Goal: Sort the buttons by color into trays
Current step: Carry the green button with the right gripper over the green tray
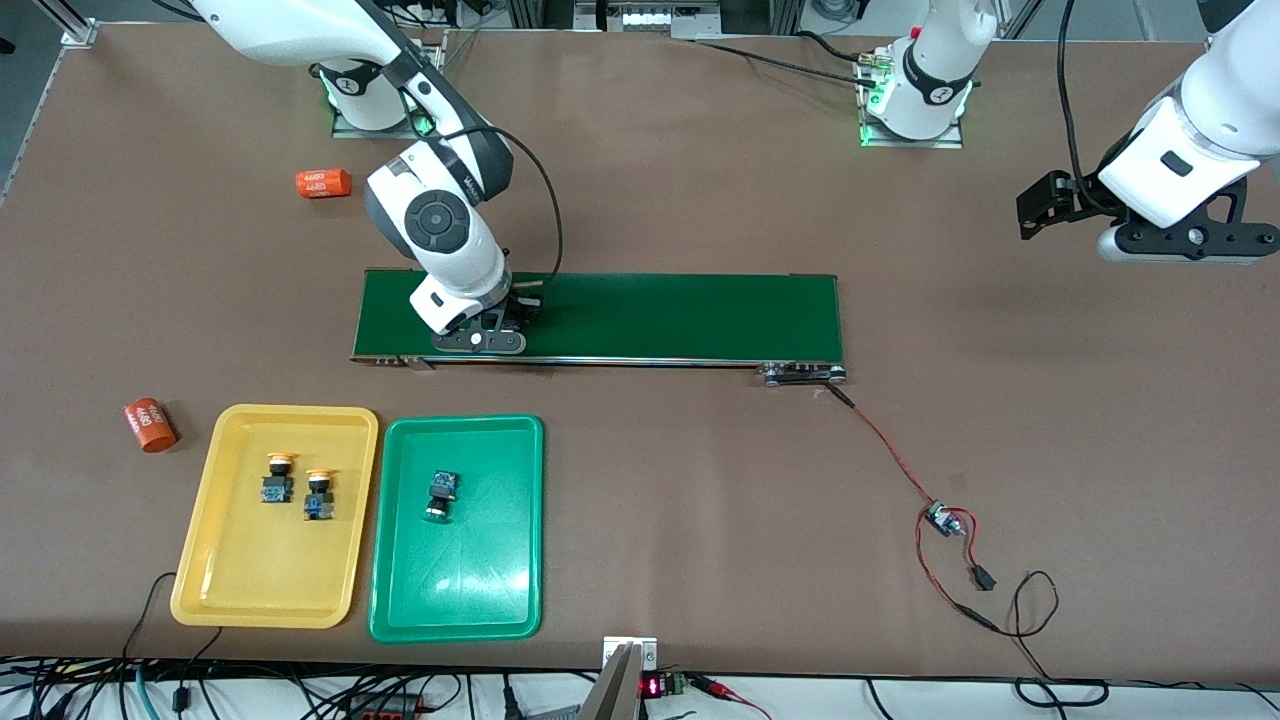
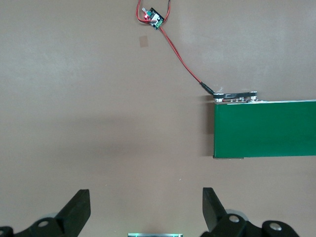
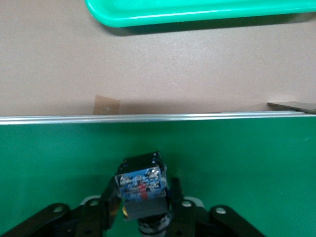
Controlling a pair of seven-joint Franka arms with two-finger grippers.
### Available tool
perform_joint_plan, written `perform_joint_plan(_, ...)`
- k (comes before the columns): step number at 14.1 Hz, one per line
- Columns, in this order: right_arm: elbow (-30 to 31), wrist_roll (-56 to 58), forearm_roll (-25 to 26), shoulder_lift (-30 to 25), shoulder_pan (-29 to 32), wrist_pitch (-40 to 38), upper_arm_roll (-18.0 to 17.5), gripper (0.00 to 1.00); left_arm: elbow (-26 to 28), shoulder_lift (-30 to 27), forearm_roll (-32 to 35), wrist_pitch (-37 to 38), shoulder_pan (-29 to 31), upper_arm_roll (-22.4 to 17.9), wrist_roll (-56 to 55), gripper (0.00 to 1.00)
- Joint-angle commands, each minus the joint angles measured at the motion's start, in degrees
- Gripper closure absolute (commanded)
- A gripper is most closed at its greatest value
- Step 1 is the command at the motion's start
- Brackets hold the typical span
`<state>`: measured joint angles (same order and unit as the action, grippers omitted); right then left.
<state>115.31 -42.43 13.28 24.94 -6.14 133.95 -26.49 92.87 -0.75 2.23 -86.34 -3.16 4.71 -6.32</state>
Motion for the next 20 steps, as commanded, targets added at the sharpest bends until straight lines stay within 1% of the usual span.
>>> perform_joint_plan(1, 0.5, 0.8, 0.2, 0.2, 1.0, 0.7, -0.5, 0.84, -0.9, -0.1, 1.1, 1.7, -0.1, 0.2, 1.0, 0.00)
perform_joint_plan(2, 0.4, 0.8, 0.2, 0.2, 1.0, 0.5, -0.5, 0.86, -1.0, 0.0, 1.1, 1.6, -0.1, 0.2, 1.0, 0.00)
perform_joint_plan(5, -2.4, 1.4, 0.1, -0.7, 2.1, -0.4, -0.3, 0.87, -1.0, 0.0, 1.2, 1.6, -0.1, 0.2, 1.0, 0.00)
perform_joint_plan(8, -10.3, 4.0, -0.4, -0.7, 2.4, -6.5, -0.1, 0.87, -1.0, 0.0, 1.1, 1.7, -0.1, 0.4, 1.0, 0.00)
perform_joint_plan(12, -16.2, 7.4, -0.1, 0.4, 2.7, -6.8, 1.1, 0.86, -1.0, 0.0, 1.1, 1.7, 0.0, 0.4, 1.0, 0.00)
perform_joint_plan(14, -20.1, 9.5, 0.1, 3.1, 2.5, -6.2, 2.3, 0.86, -1.0, 0.0, 1.0, 1.8, 0.1, 0.4, 1.1, 0.00)
perform_joint_plan(16, -25.1, 11.4, 0.0, 7.3, 2.2, -4.6, 3.3, 0.86, -1.0, 0.0, 1.0, 1.7, 0.1, 0.4, 1.0, 0.00)
perform_joint_plan(18, -28.8, 13.1, 0.0, 11.5, 2.1, 0.0, 4.0, 0.86, -1.0, 0.1, 1.0, 1.7, 0.2, 0.4, 1.0, 0.00)
perform_joint_plan(19, -29.7, 13.4, 0.0, 13.2, 1.8, 2.4, 4.3, 0.86, -1.0, 0.1, 1.1, 1.6, 0.2, 0.4, 1.0, 0.00)
perform_joint_plan(20, -30.3, 13.6, 0.0, 14.8, 1.2, 5.0, 5.3, 0.86, -1.0, 0.0, 1.1, 1.6, 0.2, 0.4, 1.0, 0.00)
